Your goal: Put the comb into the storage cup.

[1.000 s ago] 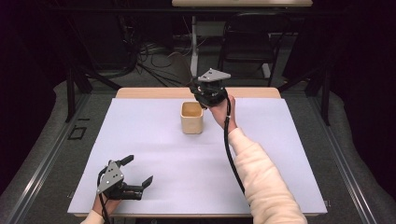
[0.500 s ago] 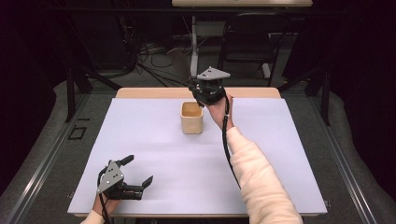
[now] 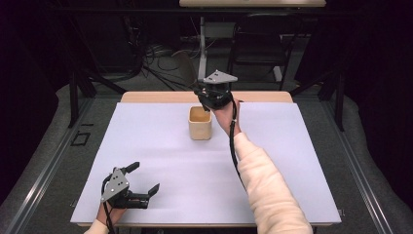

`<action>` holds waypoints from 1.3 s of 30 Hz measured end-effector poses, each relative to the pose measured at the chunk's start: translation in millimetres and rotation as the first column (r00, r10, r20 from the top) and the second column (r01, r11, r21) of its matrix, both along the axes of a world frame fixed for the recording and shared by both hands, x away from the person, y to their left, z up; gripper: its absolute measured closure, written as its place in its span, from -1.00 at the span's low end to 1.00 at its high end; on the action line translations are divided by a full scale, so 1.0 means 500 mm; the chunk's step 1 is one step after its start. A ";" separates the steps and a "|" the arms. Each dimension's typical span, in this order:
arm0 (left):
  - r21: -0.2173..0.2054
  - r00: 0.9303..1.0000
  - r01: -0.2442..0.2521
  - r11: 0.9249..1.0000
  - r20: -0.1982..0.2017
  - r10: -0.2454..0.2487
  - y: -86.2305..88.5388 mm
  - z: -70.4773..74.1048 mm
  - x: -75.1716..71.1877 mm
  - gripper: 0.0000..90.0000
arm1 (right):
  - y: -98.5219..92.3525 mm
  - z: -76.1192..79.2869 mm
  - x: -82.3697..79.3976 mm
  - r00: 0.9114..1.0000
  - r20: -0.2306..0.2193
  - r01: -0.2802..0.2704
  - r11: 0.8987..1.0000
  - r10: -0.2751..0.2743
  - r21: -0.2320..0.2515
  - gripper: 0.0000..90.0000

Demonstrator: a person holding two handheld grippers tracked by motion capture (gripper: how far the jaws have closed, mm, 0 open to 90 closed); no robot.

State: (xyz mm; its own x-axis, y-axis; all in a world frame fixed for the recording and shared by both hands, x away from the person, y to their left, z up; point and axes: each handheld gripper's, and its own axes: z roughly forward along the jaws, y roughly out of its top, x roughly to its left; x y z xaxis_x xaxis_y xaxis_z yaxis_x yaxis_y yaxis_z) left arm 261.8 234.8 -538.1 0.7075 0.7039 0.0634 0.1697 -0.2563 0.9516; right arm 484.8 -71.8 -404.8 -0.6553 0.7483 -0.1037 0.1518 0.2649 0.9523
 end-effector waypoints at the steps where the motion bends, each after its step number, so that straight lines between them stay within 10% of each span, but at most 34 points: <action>1: 0.000 1.000 0.000 1.000 0.001 0.000 0.000 0.000 0.000 -0.99 | 0.004 -0.003 0.001 1.000 -0.003 -0.004 1.000 0.004 0.001 0.59; 39: -0.001 1.000 -0.005 1.000 0.003 0.005 0.001 0.000 0.000 -0.99 | 0.031 -0.042 0.011 0.999 -0.025 -0.031 0.999 0.030 -0.030 0.59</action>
State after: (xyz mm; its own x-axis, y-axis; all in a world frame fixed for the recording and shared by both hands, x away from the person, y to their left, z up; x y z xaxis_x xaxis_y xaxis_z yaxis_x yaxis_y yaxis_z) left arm 261.7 235.1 -538.1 0.7041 0.7071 0.0645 0.1680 -0.2542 0.9525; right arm 490.5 -56.1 -425.8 -0.6804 0.7246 -0.1093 0.1666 0.2982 0.9399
